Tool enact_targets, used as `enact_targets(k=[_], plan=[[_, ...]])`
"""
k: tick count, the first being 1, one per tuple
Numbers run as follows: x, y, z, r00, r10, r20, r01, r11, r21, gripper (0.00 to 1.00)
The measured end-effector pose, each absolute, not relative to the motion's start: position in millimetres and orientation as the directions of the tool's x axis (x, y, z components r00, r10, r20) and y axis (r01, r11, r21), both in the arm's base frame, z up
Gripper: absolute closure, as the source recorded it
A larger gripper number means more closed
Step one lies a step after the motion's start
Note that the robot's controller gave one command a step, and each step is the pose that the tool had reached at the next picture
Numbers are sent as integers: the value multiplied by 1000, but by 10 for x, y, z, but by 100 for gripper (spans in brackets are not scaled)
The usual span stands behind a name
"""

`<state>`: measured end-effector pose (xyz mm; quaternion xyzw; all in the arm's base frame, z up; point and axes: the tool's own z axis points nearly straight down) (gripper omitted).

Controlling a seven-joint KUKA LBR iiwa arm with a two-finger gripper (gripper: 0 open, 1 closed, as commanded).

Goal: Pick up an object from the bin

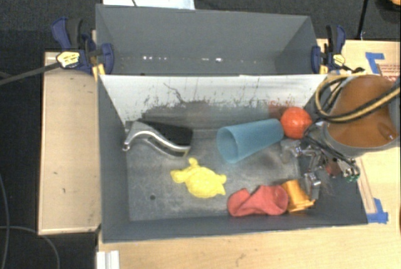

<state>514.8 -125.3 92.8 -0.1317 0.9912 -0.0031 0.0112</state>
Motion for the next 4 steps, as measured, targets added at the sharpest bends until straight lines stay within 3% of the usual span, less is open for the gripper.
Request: enact_targets(k=[1, 2, 3, 4], plan=[[4905, -1230, 811, -886, -464, -16, -464, 886, -10, 0], [4816, -1536, 806, -853, -522, 9, -522, 853, -3, 100], [4816, -1536, 806, -852, -523, 9, -523, 852, -3, 100], [4902, -1476, 1090, -888, -460, -1, -460, 888, 0, 100]])
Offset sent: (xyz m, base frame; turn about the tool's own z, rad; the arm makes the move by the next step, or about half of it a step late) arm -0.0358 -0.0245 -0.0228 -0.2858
